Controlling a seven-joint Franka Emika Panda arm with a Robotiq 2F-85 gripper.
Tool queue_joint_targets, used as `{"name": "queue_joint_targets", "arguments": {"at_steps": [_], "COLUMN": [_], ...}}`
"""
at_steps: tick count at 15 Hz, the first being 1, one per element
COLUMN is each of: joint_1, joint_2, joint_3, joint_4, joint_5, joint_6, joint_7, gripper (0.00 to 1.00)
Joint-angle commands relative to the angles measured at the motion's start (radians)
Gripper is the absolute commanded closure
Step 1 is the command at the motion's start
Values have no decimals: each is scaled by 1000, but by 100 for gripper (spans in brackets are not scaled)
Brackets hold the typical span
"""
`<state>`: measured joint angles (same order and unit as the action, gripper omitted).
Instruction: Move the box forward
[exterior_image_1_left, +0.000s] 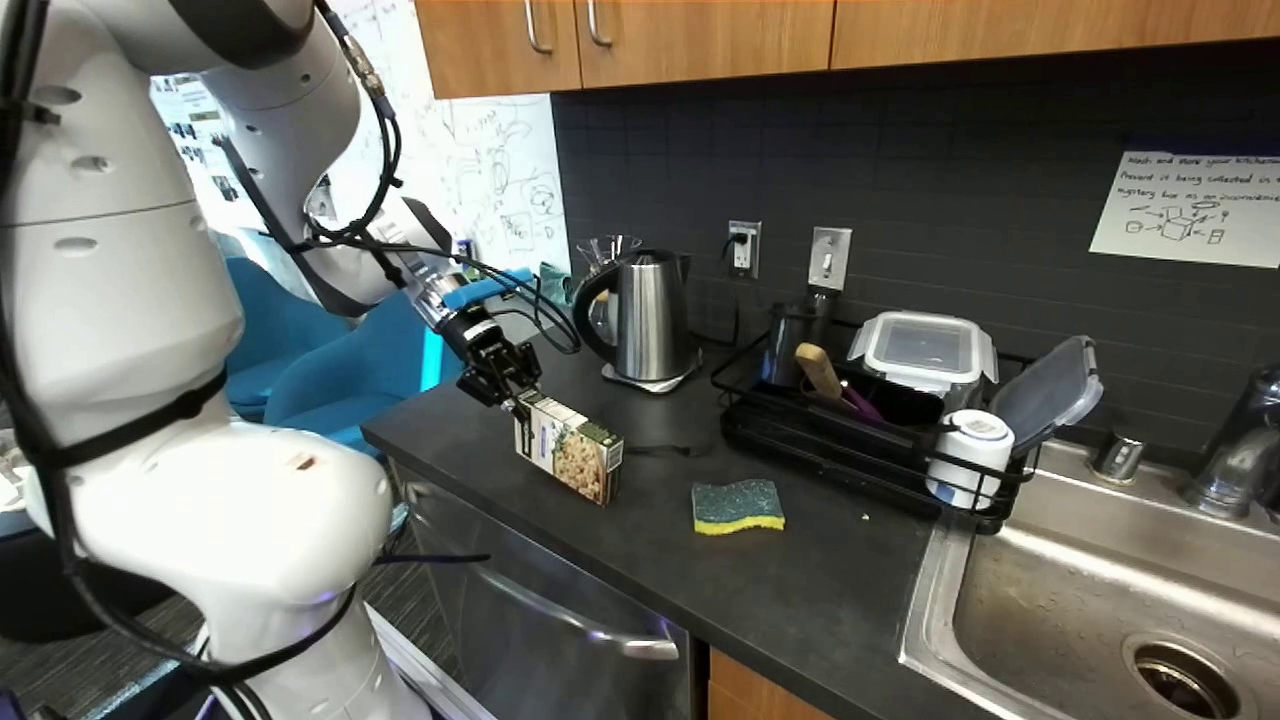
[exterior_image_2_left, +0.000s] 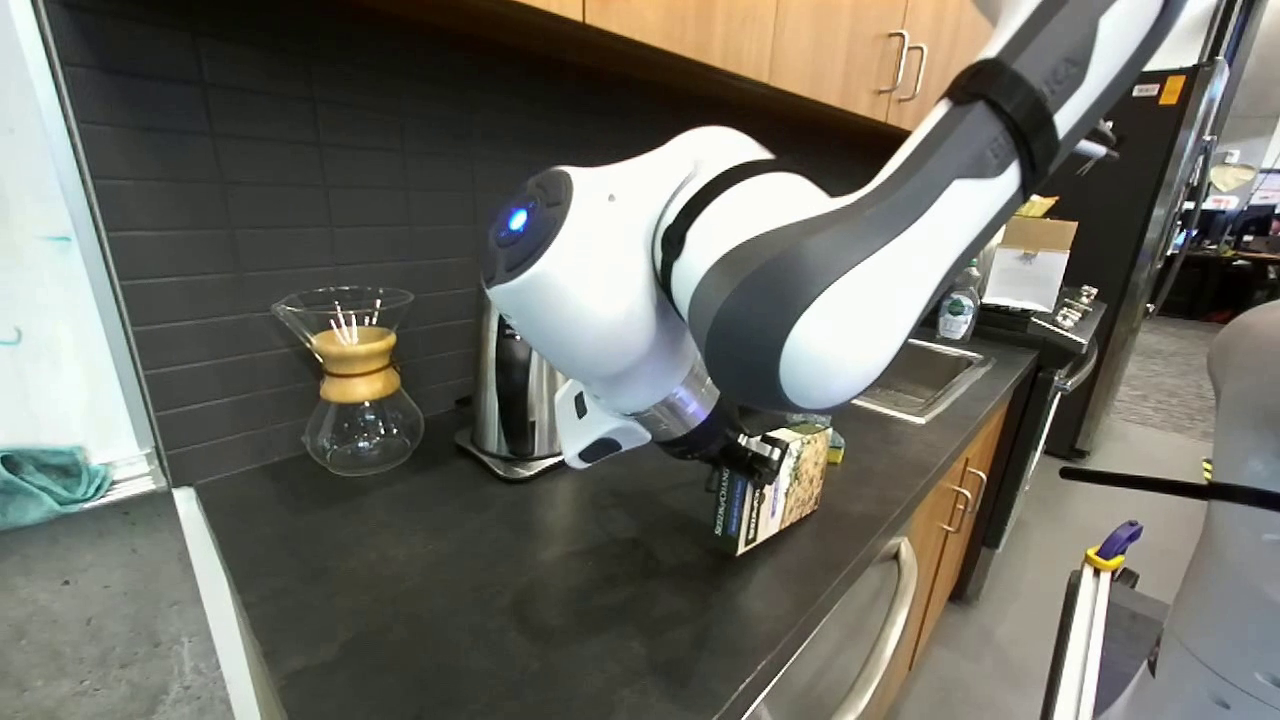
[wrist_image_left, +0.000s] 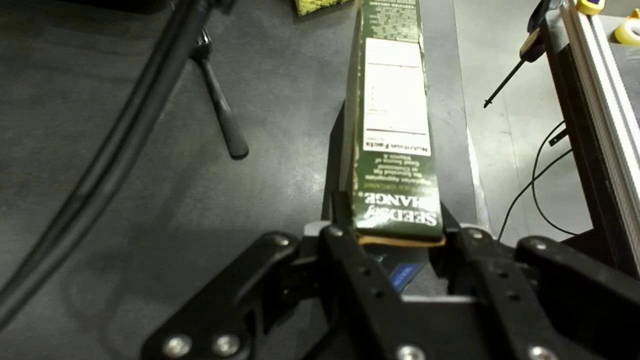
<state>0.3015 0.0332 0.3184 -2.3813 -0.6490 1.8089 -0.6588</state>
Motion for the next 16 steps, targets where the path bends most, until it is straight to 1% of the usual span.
{"name": "queue_joint_targets", "arguments": {"at_steps": [1,9,16], "joint_1": [7,14,14], "joint_2": [29,27,30], "joint_3": [3,13,14], "joint_4": [19,-8,-43], "joint_5": [-21,-25,-77], "joint_6": [-27,-22,-15], "joint_7": [17,10,22], "gripper": [88,88,88]}}
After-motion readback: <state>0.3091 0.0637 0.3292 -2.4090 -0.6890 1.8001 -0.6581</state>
